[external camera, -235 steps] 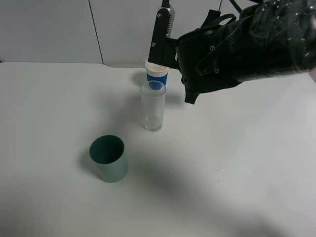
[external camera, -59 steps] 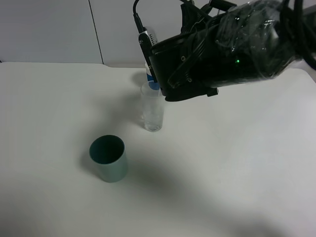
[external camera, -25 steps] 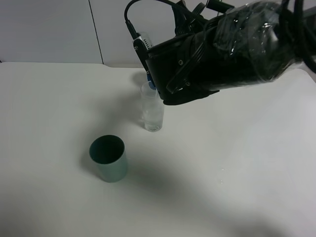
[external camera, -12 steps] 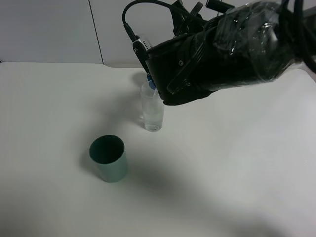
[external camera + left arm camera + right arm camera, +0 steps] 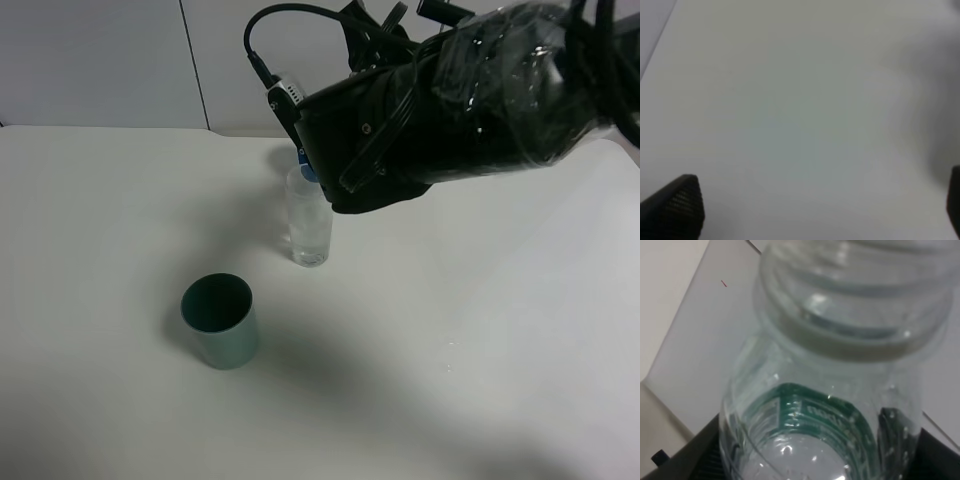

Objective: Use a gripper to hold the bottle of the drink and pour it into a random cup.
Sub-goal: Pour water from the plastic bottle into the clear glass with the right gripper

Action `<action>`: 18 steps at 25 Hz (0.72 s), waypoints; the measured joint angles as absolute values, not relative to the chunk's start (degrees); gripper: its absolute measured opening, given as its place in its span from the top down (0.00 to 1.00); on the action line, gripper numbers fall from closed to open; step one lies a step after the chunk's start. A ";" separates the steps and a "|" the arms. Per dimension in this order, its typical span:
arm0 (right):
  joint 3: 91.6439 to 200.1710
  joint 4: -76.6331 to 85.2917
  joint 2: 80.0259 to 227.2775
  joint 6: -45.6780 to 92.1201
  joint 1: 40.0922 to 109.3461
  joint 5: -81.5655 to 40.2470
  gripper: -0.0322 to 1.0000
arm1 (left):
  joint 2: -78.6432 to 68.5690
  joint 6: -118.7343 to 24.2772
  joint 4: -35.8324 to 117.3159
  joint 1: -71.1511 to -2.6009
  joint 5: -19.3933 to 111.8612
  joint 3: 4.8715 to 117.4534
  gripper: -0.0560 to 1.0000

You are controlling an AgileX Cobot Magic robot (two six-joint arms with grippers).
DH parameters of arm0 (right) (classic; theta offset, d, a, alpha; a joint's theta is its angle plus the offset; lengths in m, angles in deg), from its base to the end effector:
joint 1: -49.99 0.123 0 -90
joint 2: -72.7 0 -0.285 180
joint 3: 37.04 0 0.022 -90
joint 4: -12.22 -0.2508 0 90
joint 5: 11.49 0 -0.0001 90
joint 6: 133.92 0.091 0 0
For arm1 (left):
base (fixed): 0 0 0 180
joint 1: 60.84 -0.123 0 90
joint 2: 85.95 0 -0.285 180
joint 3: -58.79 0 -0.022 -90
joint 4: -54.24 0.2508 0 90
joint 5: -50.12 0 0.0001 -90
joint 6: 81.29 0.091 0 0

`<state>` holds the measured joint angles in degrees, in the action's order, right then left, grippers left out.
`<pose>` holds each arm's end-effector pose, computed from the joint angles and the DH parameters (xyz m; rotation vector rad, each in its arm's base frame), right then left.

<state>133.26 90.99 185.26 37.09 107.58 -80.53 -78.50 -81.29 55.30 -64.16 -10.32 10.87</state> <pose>0.2589 0.2523 0.2396 -1.8806 1.3880 -1.5631 -0.0069 0.0011 0.2809 -0.0595 2.0207 0.0588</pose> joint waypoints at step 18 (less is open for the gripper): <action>133.26 93.10 185.26 31.90 108.08 -80.59 0.42 | -78.50 -81.29 55.30 -64.16 -10.32 10.87 0.02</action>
<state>133.26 93.10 185.26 31.90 108.08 -80.59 -78.50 -81.29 55.30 -64.16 -10.32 10.87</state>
